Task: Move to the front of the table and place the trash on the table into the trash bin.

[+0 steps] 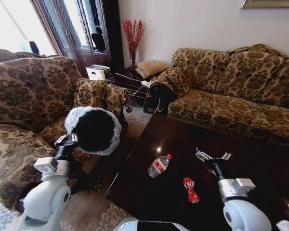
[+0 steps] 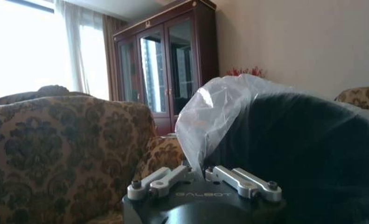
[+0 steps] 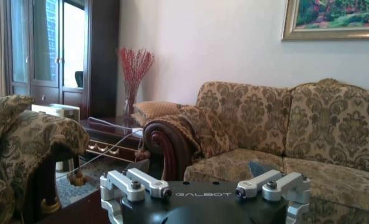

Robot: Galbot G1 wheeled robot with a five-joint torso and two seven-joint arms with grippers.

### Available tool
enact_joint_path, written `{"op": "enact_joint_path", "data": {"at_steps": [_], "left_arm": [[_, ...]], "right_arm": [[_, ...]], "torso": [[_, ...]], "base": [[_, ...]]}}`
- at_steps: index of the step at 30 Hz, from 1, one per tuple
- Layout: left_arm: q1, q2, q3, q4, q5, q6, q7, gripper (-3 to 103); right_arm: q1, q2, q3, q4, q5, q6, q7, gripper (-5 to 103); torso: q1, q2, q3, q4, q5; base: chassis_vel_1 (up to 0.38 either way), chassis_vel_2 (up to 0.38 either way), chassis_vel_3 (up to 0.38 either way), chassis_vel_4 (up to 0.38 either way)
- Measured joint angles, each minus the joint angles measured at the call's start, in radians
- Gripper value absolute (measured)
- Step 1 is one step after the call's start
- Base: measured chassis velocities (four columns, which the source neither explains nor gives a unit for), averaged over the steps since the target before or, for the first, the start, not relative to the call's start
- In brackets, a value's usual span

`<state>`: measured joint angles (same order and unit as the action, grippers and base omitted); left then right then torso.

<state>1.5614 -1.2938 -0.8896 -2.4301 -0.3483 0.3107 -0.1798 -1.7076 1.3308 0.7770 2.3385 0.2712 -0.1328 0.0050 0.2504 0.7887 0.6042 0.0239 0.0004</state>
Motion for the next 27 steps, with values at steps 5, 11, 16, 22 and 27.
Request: {"op": "enact_joint_path", "data": {"at_steps": [5,11,16,22,27], "left_arm": [[0.0,0.0,0.0,0.0,0.0,0.0,0.0,3],[0.0,0.0,0.0,0.0,0.0,0.0,0.0,3],[0.0,0.0,0.0,0.0,0.0,0.0,0.0,3],[0.0,0.0,0.0,0.0,0.0,0.0,0.0,3],[0.0,0.0,0.0,0.0,0.0,0.0,0.0,3]], "right_arm": [[0.001,0.0,0.0,0.0,0.0,0.0,0.0,100],[0.001,0.0,0.0,0.0,0.0,0.0,0.0,100],[0.001,0.0,0.0,0.001,0.0,0.0,0.0,100],[0.001,0.0,0.0,0.0,0.0,0.0,0.0,100],[0.001,0.0,0.0,0.001,0.0,0.0,0.0,100]], "torso": [[0.002,0.0,0.001,0.0001,-0.0001],[0.002,-0.001,0.001,0.0,0.0001],[0.001,-0.001,0.001,0.0,-0.0001],[0.002,-0.001,0.001,0.0,0.0],[0.001,-0.001,0.001,0.0,-0.0001]], "base": [[0.019,-0.023,-0.011,0.017],[0.0,0.0,0.0,0.0],[0.0,0.0,0.0,0.0],[0.0,0.0,0.0,0.0],[0.0,0.0,0.0,0.0]]}}
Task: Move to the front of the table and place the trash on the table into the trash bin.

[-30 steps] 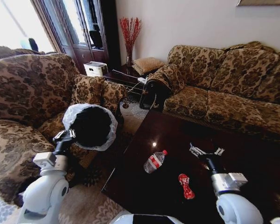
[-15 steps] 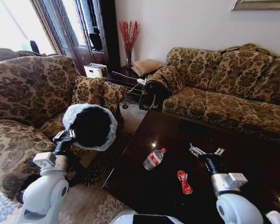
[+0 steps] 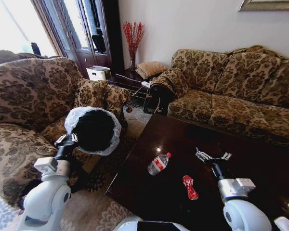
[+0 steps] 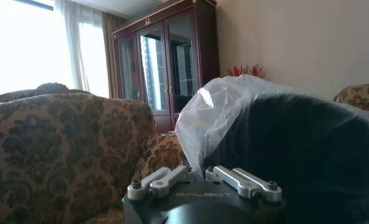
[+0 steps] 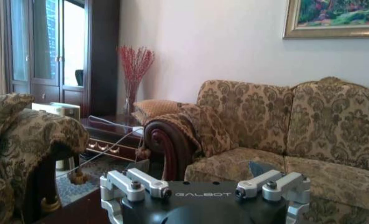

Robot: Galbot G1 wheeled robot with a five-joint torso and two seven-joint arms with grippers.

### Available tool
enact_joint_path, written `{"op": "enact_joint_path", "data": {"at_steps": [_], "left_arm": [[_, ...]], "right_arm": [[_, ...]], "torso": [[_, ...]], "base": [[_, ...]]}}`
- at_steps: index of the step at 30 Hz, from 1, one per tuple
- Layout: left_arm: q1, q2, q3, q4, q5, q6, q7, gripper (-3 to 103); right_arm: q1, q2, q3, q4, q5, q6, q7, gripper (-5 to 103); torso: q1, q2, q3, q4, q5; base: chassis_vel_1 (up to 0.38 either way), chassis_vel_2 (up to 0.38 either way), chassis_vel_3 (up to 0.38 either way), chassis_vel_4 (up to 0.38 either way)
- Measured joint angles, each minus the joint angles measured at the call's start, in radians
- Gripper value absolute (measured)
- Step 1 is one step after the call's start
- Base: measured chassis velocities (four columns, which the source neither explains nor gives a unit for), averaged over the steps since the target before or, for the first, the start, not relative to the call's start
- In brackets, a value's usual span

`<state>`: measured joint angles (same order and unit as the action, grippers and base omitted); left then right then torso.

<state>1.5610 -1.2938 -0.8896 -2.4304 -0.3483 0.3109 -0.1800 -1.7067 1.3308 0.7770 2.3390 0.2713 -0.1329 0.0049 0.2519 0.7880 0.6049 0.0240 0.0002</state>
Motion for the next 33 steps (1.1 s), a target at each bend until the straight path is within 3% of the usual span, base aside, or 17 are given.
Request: {"op": "enact_joint_path", "data": {"at_steps": [17,33], "left_arm": [[0.0,0.0,0.0,0.0,0.0,0.0,0.0,3],[0.0,0.0,0.0,0.0,0.0,0.0,0.0,3]], "right_arm": [[0.0,0.0,0.0,0.0,0.0,0.0,0.0,100],[-0.001,0.0,0.0,0.0,0.0,0.0,0.0,100]], "torso": [[0.0,0.0,0.0,-0.0001,0.0001],[-0.001,0.001,-0.001,-0.0002,0.0002]], "base": [[0.006,-0.007,-0.006,0.007],[0.164,-0.174,-0.154,0.164]]}}
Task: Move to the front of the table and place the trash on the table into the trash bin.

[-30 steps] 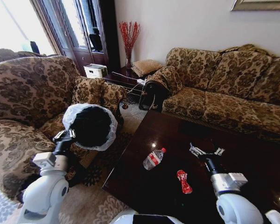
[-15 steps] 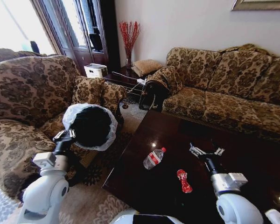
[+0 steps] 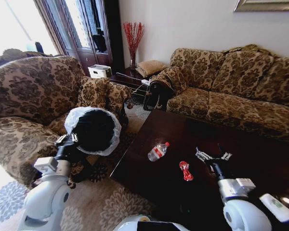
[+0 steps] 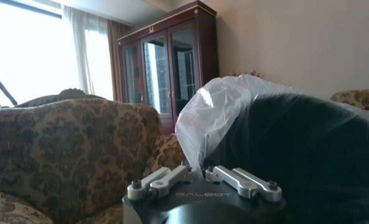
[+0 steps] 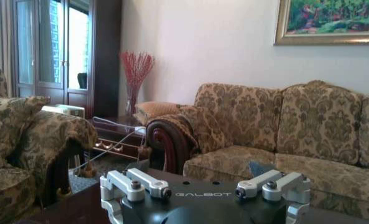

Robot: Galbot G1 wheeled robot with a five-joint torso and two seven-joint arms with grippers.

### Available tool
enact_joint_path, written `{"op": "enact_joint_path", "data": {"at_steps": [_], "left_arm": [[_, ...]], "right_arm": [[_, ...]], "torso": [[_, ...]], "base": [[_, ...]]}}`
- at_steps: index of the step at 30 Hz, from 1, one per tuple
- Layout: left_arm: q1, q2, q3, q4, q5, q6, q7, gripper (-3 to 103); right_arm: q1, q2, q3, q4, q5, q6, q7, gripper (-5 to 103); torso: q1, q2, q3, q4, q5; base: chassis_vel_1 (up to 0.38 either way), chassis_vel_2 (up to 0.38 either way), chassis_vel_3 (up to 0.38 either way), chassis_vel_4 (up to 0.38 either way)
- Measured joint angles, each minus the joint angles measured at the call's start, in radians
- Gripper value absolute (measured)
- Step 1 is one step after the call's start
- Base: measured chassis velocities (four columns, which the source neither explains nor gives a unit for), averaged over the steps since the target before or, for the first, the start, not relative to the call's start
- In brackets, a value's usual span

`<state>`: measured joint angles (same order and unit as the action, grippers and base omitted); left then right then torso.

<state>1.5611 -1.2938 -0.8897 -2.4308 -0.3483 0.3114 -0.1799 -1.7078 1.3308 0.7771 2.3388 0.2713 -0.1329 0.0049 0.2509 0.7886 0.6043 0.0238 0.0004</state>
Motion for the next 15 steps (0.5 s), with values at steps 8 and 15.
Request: {"op": "enact_joint_path", "data": {"at_steps": [8,15], "left_arm": [[0.0,0.0,0.0,0.0,0.0,0.0,0.0,3],[0.0,0.0,0.0,0.0,0.0,0.0,0.0,3]], "right_arm": [[0.001,0.0,0.0,0.0,0.0,0.0,0.0,100],[0.001,0.0,0.0,0.0,0.0,0.0,0.0,100]], "torso": [[0.002,-0.001,0.001,0.0002,-0.0002],[0.001,-0.001,0.001,0.0001,0.0001]], "base": [[0.015,-0.012,-0.026,0.011],[-0.041,0.019,0.019,-0.019]]}}
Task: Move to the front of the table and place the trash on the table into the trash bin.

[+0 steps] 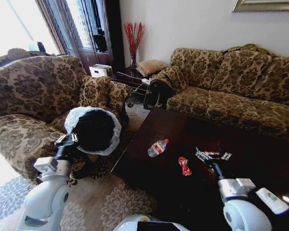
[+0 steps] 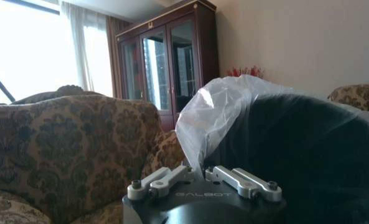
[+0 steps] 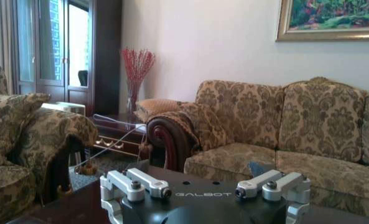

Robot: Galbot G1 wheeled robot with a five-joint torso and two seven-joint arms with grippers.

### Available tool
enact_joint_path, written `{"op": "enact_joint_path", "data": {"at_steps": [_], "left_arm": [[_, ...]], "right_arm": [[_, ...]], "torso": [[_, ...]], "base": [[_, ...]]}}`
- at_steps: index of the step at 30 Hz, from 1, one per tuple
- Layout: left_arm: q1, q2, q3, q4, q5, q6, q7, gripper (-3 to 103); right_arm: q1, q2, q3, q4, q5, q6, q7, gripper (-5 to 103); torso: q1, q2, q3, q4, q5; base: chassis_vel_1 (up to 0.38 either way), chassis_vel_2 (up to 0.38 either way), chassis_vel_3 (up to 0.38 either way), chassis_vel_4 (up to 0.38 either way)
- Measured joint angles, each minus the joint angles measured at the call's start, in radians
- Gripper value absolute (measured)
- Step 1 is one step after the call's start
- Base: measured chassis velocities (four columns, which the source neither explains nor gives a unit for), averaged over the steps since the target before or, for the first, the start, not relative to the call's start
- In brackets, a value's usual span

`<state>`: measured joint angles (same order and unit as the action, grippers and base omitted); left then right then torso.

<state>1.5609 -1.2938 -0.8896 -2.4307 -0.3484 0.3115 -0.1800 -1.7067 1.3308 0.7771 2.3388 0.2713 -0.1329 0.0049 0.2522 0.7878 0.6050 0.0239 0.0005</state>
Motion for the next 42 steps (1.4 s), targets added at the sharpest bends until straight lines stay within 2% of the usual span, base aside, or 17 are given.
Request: {"op": "enact_joint_path", "data": {"at_steps": [17,18,19,21,22,23,25,29,32,33,38,40,42], "left_arm": [[0.0,0.002,0.0,0.002,-0.003,-0.001,0.0,3],[-0.001,0.025,0.005,0.019,-0.037,-0.026,0.0,3],[-0.001,0.025,0.005,0.019,-0.037,-0.026,0.0,3],[-0.005,0.084,0.018,0.057,-0.119,-0.084,0.012,3],[-0.006,0.093,0.021,0.062,-0.133,-0.093,0.014,3],[-0.004,0.108,0.021,0.064,-0.168,-0.112,0.024,3],[-0.002,0.115,0.019,0.062,-0.185,-0.122,0.027,3],[-0.001,0.123,0.015,0.061,-0.198,-0.128,0.028,3],[-0.004,0.127,0.012,0.062,-0.185,-0.124,-0.008,3],[-0.013,0.128,0.011,0.074,-0.149,-0.114,-0.037,3],[-0.029,0.127,0.009,0.104,-0.111,-0.101,-0.07,3],[-0.03,0.132,0.008,0.109,-0.126,-0.096,-0.082,3],[-0.028,0.138,0.006,0.112,-0.132,-0.097,-0.084,3]], "right_arm": [[0.0,0.0,0.0,0.0,0.0,0.0,0.0,100],[0.01,-0.009,-0.01,0.0,0.001,-0.002,0.004,100],[0.01,-0.009,-0.01,0.0,0.001,-0.002,0.004,100],[0.059,-0.055,-0.065,0.005,0.009,-0.028,0.042,100],[0.079,-0.073,-0.087,0.009,0.012,-0.038,0.057,100],[0.13,-0.119,-0.142,0.023,0.023,-0.069,0.095,100],[0.143,-0.133,-0.15,0.039,0.029,-0.086,0.112,100],[0.143,-0.143,-0.152,0.061,0.04,-0.103,0.129,100],[0.135,-0.141,-0.158,0.07,0.048,-0.108,0.131,100],[0.134,-0.139,-0.162,0.071,0.057,-0.116,0.128,100],[0.157,-0.15,-0.191,0.035,0.101,-0.137,0.115,100],[0.224,-0.167,-0.242,-0.063,0.168,-0.142,0.122,100],[0.26,-0.176,-0.27,-0.126,0.19,-0.142,0.122,100]], "torso": [[0.0,0.0,0.0,0.0002,-0.0005],[0.0,0.0,0.0,0.0006,-0.0004],[0.0,0.0,0.0,0.0006,-0.0004],[0.0,0.0,0.0,-0.0016,0.0005],[0.0,0.0,0.0,-0.0015,-0.0003],[0.0,0.0,0.0,0.0008,-0.0007],[0.0,0.0,0.0,0.0009,0.0004],[0.0,0.0,0.0,0.0002,-0.0005],[0.0,0.0,0.0,-0.0005,-0.0002],[0.0,0.0,0.0,-0.0002,-0.0001],[0.0,0.0,0.0,0.0,-0.0009],[0.0,0.0,0.0,0.0,-0.0006],[0.0,0.0,0.0,0.0003,0.0005]], "base": [[0.0,0.0,0.0,0.0],[0.0,0.0,0.0,0.0],[0.0,0.0,0.0,0.0],[0.0,0.0,0.0,0.0],[0.0,0.0,0.0,0.0],[0.0,0.0,0.0,0.0],[0.0,0.0,0.0,0.0],[0.0,0.0,0.0,0.0],[0.0,0.0,0.0,0.0],[0.0,0.0,0.0,0.0],[0.0,0.0,0.0,0.0],[0.0,0.0,0.0,0.0],[0.0,0.0,0.0,0.0]]}}
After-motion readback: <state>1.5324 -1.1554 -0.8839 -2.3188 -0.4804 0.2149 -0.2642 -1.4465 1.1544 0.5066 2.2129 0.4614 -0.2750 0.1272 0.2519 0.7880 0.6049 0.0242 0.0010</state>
